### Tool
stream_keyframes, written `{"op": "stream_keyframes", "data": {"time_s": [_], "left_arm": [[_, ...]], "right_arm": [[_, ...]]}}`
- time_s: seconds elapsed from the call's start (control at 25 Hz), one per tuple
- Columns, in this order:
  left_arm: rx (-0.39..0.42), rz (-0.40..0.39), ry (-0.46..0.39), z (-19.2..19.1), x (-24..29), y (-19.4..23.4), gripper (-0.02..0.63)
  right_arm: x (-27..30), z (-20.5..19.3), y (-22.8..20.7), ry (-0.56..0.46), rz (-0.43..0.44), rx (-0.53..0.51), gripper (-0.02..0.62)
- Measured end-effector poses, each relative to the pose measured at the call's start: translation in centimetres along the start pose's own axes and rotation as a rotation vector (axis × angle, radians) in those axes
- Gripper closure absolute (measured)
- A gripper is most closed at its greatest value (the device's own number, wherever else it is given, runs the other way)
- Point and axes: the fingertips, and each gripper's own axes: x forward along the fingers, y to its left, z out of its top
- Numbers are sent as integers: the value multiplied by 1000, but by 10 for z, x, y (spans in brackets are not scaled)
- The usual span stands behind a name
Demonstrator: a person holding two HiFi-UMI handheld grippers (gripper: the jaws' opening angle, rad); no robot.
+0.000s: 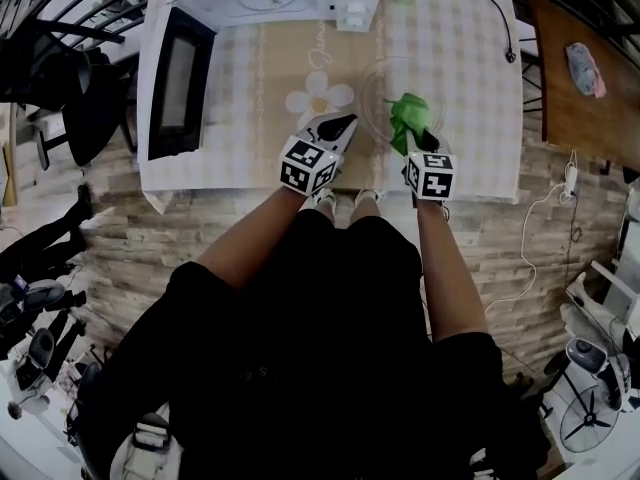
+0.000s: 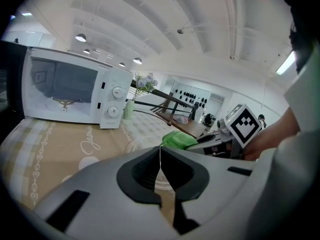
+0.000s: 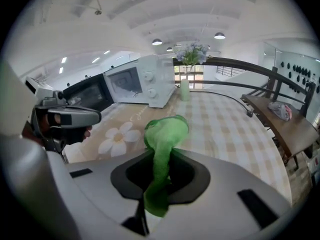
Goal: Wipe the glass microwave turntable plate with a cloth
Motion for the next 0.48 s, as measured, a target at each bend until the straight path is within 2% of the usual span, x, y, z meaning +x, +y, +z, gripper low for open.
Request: {"op": "stream_keyframes", "data": {"time_s": [0.24,0.48], "left_arm": [[-12,18,8,-9,-13,12,584],[-27,36,26,-17,-19,21,584]], "right_arm": [[15,5,57,17,92,-45,531],[38,-15,76,92,121,-63,531]]}}
